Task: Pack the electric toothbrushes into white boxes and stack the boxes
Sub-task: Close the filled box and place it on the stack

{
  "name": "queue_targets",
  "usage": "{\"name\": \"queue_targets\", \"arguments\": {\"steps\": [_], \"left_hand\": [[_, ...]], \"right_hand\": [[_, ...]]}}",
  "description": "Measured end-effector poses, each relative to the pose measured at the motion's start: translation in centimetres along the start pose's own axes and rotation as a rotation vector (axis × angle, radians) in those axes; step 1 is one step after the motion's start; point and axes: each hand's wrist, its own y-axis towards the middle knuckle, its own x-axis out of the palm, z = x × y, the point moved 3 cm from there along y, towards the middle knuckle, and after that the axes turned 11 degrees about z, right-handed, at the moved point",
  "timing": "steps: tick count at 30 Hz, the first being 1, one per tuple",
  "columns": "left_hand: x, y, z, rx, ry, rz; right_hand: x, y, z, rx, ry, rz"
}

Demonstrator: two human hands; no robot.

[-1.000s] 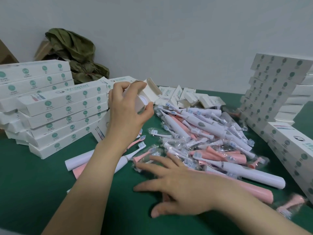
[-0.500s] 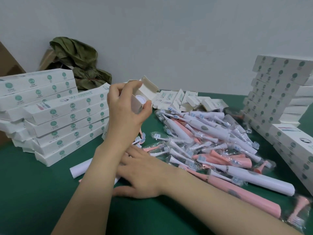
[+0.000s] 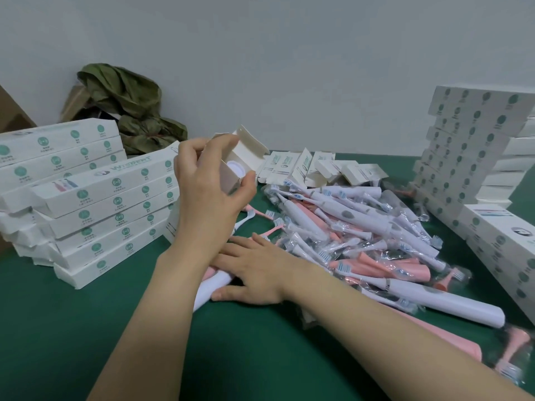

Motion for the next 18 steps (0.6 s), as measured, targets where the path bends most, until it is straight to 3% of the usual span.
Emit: {"name": "queue_targets", "arguments": {"steps": [4,6,9,12,15,18], "left_hand": [[0.4,0.2,0.0,0.022,0.002,-0.021],[0.7,0.5,-0.3,0.046,0.017,-0.066],[1.6,1.3,-1.2,0.095,0.102,-0.169],[2.8,1.5,-2.2,0.103,0.176,-0.251],[3.7,0.7,-1.9,0.110,0.202,-0.327],[4.0,-0.4,-0.9,0.279,0.250,-0.347]], "right_hand": [[-1.6,0.1,0.5,0.007,0.166,0.053],[-3.8,-0.5,2.3,0.142,0.330,0.185],[-7.0,-2.9,6.6,0.428,0.272,0.346],[-8.6,-4.6,9.8,0.589,0.294,0.448],[-8.2,-5.0,11.1,0.629,0.232,0.333],[-7.0,-4.5,10.8,0.610,0.232,0.196]]}}
